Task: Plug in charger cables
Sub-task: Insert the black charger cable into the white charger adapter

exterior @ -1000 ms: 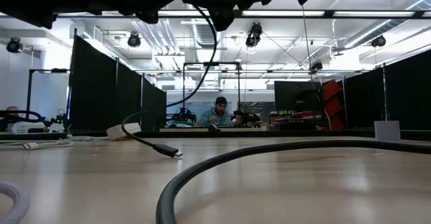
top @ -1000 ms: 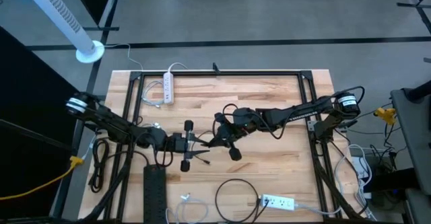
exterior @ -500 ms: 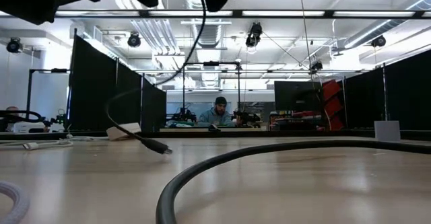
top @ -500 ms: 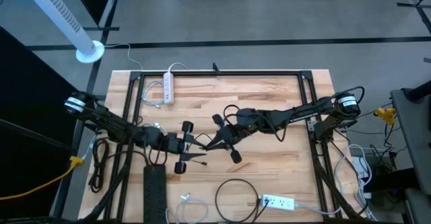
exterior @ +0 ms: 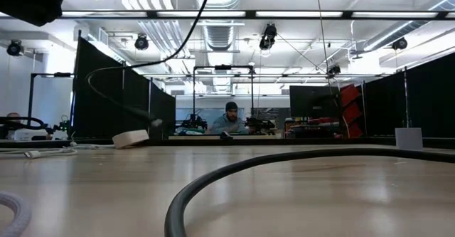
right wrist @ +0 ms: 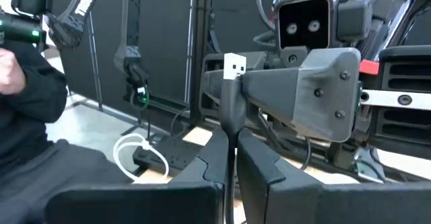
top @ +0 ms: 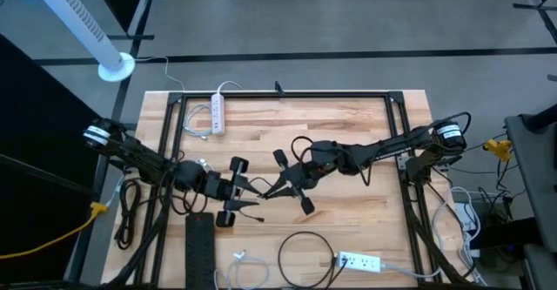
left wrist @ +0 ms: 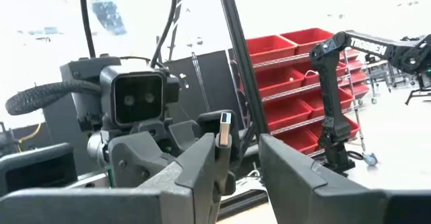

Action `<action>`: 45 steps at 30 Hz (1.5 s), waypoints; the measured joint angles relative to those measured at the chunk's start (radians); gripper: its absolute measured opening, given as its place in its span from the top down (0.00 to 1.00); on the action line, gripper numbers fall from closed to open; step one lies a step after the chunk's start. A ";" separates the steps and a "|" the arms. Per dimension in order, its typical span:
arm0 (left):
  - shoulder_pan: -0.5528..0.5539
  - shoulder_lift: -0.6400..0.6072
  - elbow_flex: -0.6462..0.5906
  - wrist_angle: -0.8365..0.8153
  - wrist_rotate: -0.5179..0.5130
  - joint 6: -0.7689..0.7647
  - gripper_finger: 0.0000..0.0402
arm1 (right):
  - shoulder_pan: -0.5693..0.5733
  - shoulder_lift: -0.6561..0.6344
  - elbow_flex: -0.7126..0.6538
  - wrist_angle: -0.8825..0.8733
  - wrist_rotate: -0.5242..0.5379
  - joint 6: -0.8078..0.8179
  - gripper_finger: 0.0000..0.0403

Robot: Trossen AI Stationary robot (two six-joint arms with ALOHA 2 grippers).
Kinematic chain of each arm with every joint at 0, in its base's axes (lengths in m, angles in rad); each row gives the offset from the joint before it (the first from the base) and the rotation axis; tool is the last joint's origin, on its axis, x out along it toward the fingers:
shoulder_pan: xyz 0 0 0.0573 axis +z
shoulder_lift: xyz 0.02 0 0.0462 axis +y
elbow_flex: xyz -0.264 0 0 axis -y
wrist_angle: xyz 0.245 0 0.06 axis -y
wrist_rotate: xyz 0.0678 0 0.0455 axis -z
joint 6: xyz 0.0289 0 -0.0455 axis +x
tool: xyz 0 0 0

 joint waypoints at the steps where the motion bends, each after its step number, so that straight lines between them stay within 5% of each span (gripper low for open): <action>1: 0.000 0.000 0.000 0.003 0.000 0.004 0.74 | 0.000 0.000 0.000 0.007 0.000 0.000 0.99; 28: 0.019 0.000 0.072 -0.095 -0.014 0.041 0.74 | 0.008 0.000 0.012 0.044 0.001 -0.008 0.99; 37: 0.019 0.000 0.073 -0.082 -0.014 0.046 0.95 | 0.008 0.000 0.016 0.044 0.000 -0.008 0.99; 45: 0.019 0.000 0.073 -0.082 -0.015 0.038 0.95 | 0.010 0.000 0.016 0.043 0.002 -0.003 0.99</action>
